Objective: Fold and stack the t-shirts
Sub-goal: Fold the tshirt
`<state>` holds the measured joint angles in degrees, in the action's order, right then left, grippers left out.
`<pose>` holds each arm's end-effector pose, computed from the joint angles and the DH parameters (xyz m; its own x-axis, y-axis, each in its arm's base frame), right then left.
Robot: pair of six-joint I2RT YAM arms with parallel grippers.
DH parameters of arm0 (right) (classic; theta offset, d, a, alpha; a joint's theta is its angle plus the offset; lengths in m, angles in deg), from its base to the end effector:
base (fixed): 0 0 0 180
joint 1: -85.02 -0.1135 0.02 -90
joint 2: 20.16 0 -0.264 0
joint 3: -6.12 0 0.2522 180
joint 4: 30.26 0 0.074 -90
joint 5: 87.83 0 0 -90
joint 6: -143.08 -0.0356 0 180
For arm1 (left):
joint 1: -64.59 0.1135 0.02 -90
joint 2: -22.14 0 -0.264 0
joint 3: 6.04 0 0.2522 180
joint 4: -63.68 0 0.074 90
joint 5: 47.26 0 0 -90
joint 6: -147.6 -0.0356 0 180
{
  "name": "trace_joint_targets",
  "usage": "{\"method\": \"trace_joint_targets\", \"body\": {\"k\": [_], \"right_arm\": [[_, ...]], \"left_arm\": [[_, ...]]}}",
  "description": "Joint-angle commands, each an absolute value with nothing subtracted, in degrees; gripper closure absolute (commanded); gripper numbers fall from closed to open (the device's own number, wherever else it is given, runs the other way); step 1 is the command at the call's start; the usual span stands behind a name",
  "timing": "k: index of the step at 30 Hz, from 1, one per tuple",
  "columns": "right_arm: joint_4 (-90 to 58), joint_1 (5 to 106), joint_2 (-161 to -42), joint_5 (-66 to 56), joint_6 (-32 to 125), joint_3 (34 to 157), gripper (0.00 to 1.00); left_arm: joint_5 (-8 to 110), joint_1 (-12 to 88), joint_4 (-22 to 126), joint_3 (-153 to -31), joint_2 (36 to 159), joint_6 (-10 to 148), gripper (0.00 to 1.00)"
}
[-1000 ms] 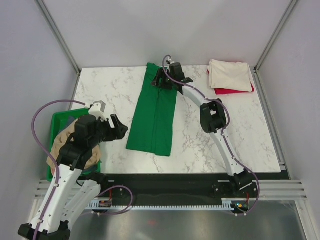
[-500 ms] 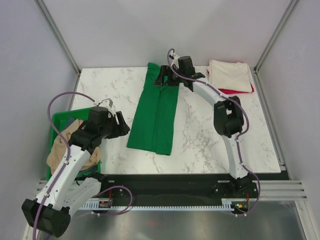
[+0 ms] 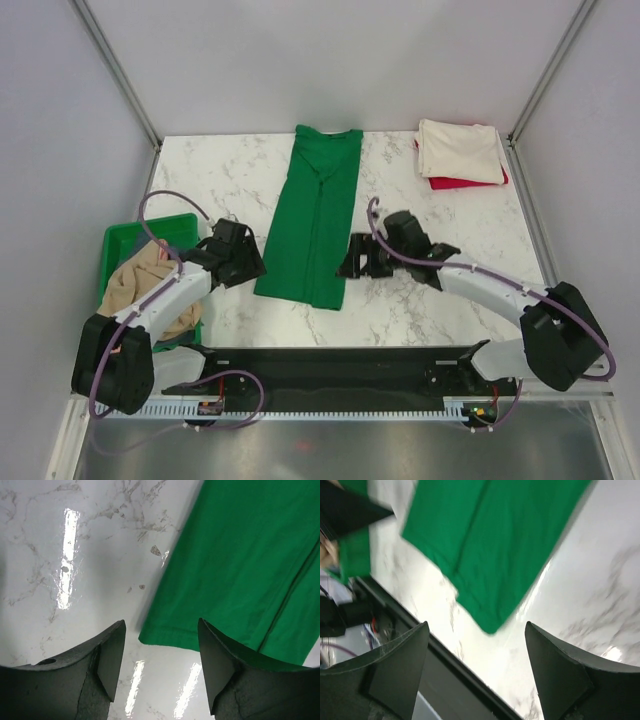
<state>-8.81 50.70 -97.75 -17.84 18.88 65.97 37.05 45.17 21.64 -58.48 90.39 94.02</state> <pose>0.2300 0.1717 0.2266 -0.8525 0.0575 -0.5195 -0.3260 0.7184 0.6145 0.2115 -0.0708 0.1973 -0.8094 -0.3411 -0.4780 -0.2479 0.9364 -0.2484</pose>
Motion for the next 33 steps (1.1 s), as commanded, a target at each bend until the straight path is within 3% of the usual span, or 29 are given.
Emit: {"method": "trace_joint_targets", "body": {"k": [1, 14, 25, 28, 29, 30, 32, 33], "right_arm": [[-15.07, 47.32, -93.12, -17.16, 9.77, 56.31, 0.16], [-30.03, 39.67, -103.3, -15.58, 3.25, 49.24, 0.23], [-36.01, 39.14, -110.07, -12.59, 2.02, 46.87, 0.43], [-37.5, 39.23, -112.09, -12.5, 1.93, 46.87, 0.51], [-38.29, 39.23, -112.62, -12.76, 1.93, 46.78, 0.63], [-38.64, 39.14, -113.41, -12.85, 2.01, 46.78, 0.7], [-39.08, 39.23, -113.94, -13.03, 2.28, 46.69, 0.87], [-39.0, 39.23, -114.12, -13.12, 2.71, 46.69, 0.9]], "left_arm": [[35.27, 44.99, 28.46, -56.81, 92.18, 97.32, 0.34], [37.99, 45.08, 33.39, -50.39, 90.96, 97.85, 0.44], [38.96, 44.91, 34.01, -50.65, 91.92, 97.5, 0.5], [38.96, 44.82, 34.27, -50.74, 92.36, 97.41, 0.54], [39.05, 44.82, 34.45, -50.74, 92.36, 97.5, 0.56], [39.49, 44.56, 34.62, -50.83, 92.54, 97.06, 0.68], [39.4, 44.12, 35.06, -51.44, 93.41, 96.62, 0.77], [39.14, 43.77, 34.98, -51.62, 93.68, 96.19, 0.88]]}}
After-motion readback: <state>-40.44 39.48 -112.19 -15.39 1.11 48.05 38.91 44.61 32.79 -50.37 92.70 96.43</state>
